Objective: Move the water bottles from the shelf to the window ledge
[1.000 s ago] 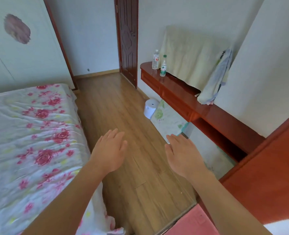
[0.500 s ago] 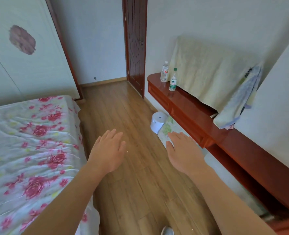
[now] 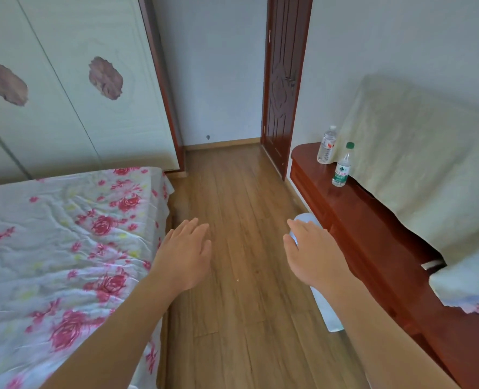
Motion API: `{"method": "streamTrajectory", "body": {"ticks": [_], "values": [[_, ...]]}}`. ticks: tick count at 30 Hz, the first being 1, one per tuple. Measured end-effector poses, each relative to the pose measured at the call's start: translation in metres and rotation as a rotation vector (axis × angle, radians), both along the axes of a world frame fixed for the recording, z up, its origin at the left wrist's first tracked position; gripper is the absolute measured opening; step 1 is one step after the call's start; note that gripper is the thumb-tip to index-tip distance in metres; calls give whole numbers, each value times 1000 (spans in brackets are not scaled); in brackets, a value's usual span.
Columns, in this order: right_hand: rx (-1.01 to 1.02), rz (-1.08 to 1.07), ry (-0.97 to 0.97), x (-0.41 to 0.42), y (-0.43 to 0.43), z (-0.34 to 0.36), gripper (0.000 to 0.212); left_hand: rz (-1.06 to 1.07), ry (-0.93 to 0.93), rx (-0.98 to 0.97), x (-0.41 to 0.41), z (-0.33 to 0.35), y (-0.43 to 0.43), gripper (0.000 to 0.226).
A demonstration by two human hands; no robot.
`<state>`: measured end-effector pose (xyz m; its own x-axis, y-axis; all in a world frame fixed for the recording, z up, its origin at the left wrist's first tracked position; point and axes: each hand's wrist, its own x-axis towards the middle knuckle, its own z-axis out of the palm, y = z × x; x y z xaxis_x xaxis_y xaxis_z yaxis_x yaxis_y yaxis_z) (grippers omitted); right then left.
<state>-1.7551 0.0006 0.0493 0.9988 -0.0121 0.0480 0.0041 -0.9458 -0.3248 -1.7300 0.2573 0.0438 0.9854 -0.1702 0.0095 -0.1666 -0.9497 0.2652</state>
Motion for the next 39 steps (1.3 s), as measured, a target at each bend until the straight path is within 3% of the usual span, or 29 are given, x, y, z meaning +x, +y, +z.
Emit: {"method": "streamTrajectory", "body": {"ticks": [15, 19, 25, 30, 39], "values": [[-88, -84, 64, 243, 44, -8, 58, -93, 47, -64, 273, -15, 37, 51], [-46, -212, 88, 284, 32, -9, 48, -180, 119, -79, 338, -9, 18, 52], [-23, -326, 97, 345, -11, -16, 49, -299, 139, -67, 418, -13, -38, 53], [-78, -314, 36, 409, -63, -27, 83, -335, 87, -48, 485, -14, -86, 54], [9, -333, 78, 525, -134, -11, 51, -322, 48, -26, 605, 0, -165, 55]]}}
